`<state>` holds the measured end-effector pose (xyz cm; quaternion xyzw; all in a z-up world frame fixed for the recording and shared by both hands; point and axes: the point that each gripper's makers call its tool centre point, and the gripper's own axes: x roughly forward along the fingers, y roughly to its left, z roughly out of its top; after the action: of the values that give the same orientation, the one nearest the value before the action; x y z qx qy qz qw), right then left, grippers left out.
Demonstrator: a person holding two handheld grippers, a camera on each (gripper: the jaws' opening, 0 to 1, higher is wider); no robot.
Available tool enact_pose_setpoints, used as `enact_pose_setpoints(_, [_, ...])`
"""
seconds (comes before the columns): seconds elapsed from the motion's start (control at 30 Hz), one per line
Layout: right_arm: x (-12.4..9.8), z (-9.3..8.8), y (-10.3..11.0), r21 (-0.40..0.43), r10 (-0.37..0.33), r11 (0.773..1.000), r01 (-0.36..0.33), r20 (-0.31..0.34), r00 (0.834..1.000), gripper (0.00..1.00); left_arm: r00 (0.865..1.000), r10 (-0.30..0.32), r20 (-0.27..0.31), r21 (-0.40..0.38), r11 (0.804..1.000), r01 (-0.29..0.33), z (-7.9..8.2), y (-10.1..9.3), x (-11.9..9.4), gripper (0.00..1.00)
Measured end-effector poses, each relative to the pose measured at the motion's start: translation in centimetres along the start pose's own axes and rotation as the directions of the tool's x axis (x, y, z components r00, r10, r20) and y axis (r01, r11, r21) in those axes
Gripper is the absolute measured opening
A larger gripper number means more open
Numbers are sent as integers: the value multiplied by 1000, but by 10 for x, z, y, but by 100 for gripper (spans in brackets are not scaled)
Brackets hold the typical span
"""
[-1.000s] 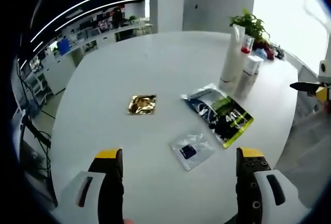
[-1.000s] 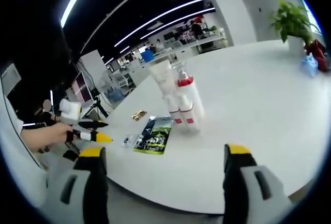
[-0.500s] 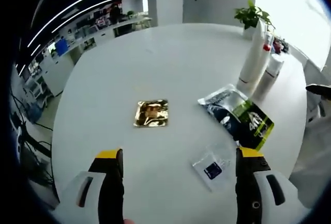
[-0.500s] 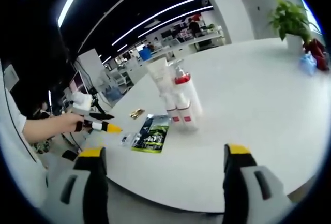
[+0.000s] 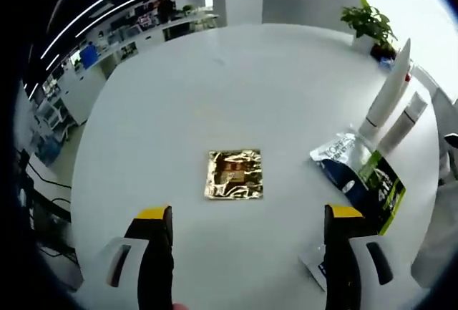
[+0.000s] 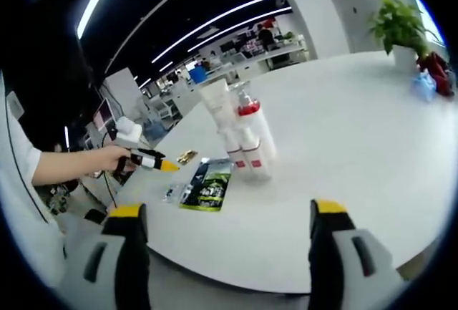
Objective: Arrange the skincare products in the storage area until every visible bottle or jar stands upright without overlapping.
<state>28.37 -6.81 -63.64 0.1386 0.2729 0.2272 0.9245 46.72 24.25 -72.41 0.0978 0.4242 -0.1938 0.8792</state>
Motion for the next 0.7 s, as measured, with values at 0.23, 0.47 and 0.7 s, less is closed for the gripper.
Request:
enact_pose_setpoints(0.23, [0,0,-2,2,-12,1000,12,0,1000,94,1000,-6,-25,17,1000,6,7,4,15,81])
enact_pose_setpoints(0.47, [0,0,-5,0,-25,1000,25,-3,1000,94,999,-4,-47,13,1000,5,11,8,24,75])
enact_pose_setpoints(0.7, [-1,1,-7,-7,-44,999,44,4,999,94,998,0,-63,11,1000,1,12,11,29,64])
